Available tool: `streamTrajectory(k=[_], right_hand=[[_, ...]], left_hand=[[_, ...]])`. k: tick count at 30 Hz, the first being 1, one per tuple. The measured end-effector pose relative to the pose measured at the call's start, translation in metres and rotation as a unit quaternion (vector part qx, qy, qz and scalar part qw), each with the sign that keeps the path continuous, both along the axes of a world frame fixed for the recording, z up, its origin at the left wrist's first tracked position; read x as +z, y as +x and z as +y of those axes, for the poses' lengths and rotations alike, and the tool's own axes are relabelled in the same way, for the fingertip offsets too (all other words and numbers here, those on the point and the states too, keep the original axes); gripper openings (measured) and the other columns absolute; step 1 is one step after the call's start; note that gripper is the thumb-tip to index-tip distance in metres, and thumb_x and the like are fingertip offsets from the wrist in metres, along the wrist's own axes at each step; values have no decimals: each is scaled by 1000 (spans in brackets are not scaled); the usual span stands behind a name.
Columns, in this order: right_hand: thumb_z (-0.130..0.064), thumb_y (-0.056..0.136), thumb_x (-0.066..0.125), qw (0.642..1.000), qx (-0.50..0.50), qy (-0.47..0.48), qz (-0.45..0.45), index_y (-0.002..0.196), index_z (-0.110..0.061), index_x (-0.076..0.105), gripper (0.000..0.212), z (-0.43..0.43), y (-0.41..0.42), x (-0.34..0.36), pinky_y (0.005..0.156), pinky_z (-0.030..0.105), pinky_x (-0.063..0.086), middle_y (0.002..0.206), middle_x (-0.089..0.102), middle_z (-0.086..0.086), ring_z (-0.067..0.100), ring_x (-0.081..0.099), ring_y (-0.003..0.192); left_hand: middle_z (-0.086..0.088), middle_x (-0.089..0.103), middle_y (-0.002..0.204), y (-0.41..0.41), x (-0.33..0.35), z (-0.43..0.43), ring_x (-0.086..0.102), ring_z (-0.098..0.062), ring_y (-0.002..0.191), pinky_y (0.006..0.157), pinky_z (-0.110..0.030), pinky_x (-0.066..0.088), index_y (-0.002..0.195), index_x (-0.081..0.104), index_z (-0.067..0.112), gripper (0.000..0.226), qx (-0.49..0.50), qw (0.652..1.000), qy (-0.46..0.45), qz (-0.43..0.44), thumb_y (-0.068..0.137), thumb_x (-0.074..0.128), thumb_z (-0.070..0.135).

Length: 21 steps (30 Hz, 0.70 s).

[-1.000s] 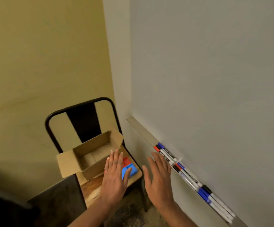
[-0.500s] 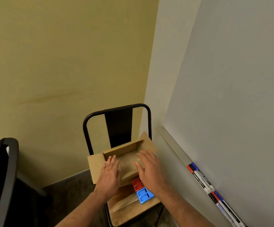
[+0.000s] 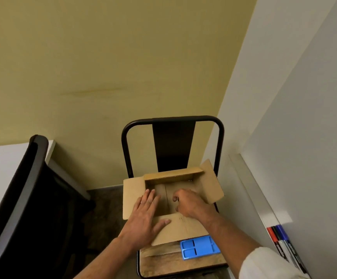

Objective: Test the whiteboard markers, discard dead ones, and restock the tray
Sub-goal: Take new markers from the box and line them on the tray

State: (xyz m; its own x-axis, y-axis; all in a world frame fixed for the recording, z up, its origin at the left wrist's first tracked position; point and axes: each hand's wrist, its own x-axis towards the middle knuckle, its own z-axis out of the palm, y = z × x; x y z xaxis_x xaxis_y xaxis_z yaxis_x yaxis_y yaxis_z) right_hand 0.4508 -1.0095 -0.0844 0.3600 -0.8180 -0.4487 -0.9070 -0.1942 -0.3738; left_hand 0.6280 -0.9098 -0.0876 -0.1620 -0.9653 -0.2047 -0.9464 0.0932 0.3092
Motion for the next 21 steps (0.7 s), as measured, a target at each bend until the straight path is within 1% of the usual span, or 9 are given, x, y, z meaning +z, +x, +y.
streamTrajectory(k=[4,5,11,15,17,19,21], right_hand=[[-17,86,72,999,14,37,27,112,-24,63,28,-15,7,-16,87,40,54,109,63,1,20,60,97],[-17,86,73,998,21,44,35,108,-23,64,25,-19,7,-20,86,40,55,106,63,1,20,61,94],[-18,81,77,992,68,84,59,99,-20,65,22,-31,8,-34,81,40,56,97,66,3,20,63,88],[-21,78,80,990,84,91,67,97,-20,65,24,-33,11,-40,77,38,57,94,68,3,20,64,86],[-21,78,80,988,101,93,71,95,-20,66,22,-36,12,-40,75,38,57,93,68,3,20,64,85],[-21,80,77,985,123,93,73,94,-21,66,19,-37,13,-39,67,34,53,93,67,3,19,63,84],[-20,82,75,982,148,95,73,95,-22,66,16,-39,15,-40,60,30,46,93,66,2,19,62,83]], left_hand=[[7,-29,162,-2,-3,2,-40,-8,143,113,-21,-32,159,-13,29,87,5,1000,4,-14,96,20,78],[7,-30,163,-3,-5,2,-41,-8,142,111,-20,-33,159,-14,29,87,7,1000,5,-13,96,21,78],[8,-30,162,-6,-7,1,-43,-5,141,113,-23,-30,156,-16,31,84,21,1000,6,-11,96,20,78],[9,-35,159,-7,-8,1,-46,-3,138,114,-24,-30,156,-19,31,88,23,999,11,-23,91,9,82],[10,-34,160,-7,-10,1,-46,-2,138,114,-24,-30,156,-18,31,86,27,999,10,-17,93,12,81],[9,-32,161,-7,-10,1,-45,-2,139,116,-26,-27,157,-17,30,86,28,1000,7,-11,95,17,79],[9,-33,161,-7,-11,1,-44,-3,140,118,-28,-25,157,-17,30,86,27,999,6,-16,96,17,79]])
